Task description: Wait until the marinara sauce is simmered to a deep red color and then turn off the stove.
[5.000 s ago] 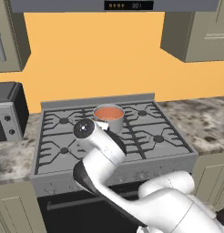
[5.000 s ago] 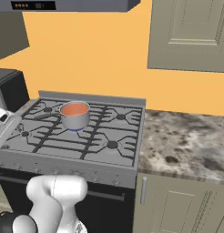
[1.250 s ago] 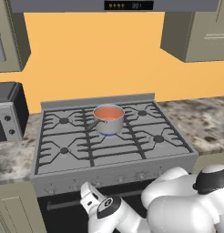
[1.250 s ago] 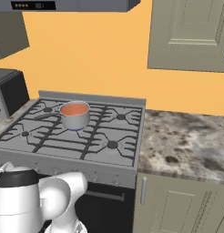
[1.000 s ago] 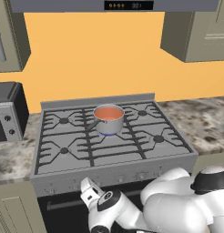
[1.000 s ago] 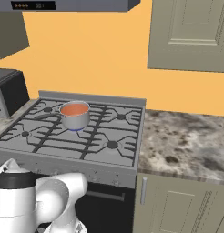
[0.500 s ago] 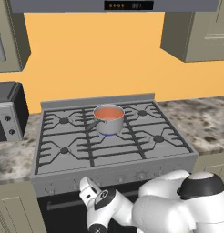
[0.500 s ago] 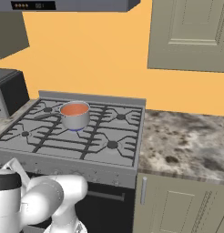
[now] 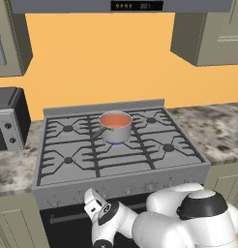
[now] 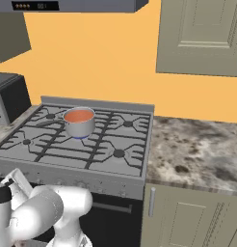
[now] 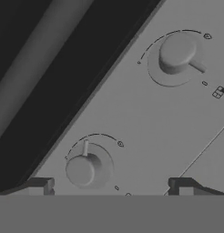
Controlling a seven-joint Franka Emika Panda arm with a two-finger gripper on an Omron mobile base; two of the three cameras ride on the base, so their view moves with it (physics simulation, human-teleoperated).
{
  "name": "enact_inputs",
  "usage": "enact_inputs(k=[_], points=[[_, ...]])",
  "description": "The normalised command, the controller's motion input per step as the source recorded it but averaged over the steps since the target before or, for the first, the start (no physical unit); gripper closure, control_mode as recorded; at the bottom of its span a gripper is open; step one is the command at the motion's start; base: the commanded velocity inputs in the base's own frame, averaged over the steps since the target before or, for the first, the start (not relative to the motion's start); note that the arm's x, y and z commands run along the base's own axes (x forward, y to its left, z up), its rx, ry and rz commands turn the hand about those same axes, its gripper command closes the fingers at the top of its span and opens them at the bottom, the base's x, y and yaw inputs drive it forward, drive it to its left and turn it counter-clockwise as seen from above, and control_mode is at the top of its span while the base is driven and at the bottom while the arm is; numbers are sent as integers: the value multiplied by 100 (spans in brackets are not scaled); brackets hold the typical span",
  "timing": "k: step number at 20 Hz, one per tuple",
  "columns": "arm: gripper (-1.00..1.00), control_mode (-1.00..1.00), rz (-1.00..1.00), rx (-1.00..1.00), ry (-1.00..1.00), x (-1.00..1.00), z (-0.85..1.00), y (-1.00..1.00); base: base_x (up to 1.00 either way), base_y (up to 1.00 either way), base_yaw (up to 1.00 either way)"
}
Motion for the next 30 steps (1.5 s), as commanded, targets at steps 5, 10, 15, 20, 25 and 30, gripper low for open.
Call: enact_inputs(k=[5, 10, 15, 20, 25, 30], points=[[-100, -100, 0, 0, -5, 16, -17, -4, 0, 0, 0], [-100, -100, 0, 0, -5, 11, -17, -1, 0, 0, 0], [-100, -100, 0, 0, -7, 8, -10, 0, 0, 0, 0], [-100, -100, 0, 0, -6, 3, -3, 0, 0, 0, 0], [-100, -100, 0, 2, -8, 0, 0, -14, 0, 0, 0], [-100, -100, 0, 3, -10, -2, 4, -21, 0, 0, 0]])
